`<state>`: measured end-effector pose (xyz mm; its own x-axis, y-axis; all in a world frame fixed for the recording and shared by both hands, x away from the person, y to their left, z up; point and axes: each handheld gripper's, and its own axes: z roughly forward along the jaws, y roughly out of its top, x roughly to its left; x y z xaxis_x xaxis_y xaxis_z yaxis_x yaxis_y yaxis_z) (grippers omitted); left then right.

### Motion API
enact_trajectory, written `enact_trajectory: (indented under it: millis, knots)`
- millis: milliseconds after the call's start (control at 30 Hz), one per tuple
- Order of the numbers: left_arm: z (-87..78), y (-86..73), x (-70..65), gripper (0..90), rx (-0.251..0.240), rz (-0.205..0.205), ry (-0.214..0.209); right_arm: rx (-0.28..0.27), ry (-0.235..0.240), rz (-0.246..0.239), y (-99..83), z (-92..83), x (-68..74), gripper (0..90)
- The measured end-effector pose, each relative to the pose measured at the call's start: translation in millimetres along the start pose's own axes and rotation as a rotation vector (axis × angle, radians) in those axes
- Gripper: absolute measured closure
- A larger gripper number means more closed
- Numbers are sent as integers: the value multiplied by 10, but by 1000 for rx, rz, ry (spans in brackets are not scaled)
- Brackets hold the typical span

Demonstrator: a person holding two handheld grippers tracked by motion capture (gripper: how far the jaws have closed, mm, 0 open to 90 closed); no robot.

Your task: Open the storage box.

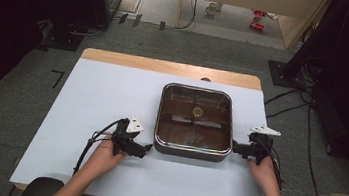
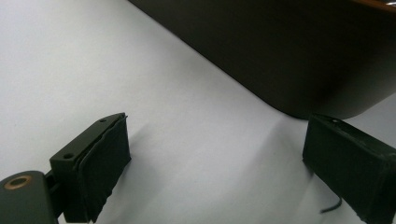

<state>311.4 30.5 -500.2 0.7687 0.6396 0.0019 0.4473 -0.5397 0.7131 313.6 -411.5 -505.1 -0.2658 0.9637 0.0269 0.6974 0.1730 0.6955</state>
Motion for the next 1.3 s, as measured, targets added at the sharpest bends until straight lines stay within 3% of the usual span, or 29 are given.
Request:
enact_trajectory:
  millis: [667, 900, 1100, 1267, 1300]
  knots:
    - [15, 20, -17, 66, 5, -14, 15, 0, 0, 0, 0, 0, -1, 0]
    - [19, 125, -3, 78, 88, 12, 2, 0, 1, 1, 0, 0, -1, 0]
    - [-10, 135, 16, 147, 93, 9, -11, 0, 1, 0, 0, 0, 0, 0]
    - [-54, 156, 58, 185, 104, -24, -44, 0, 0, 0, 0, 0, -1, 0]
    - [-69, 159, 66, 228, 100, -28, -51, 0, 1, 0, 0, 0, 0, 0]
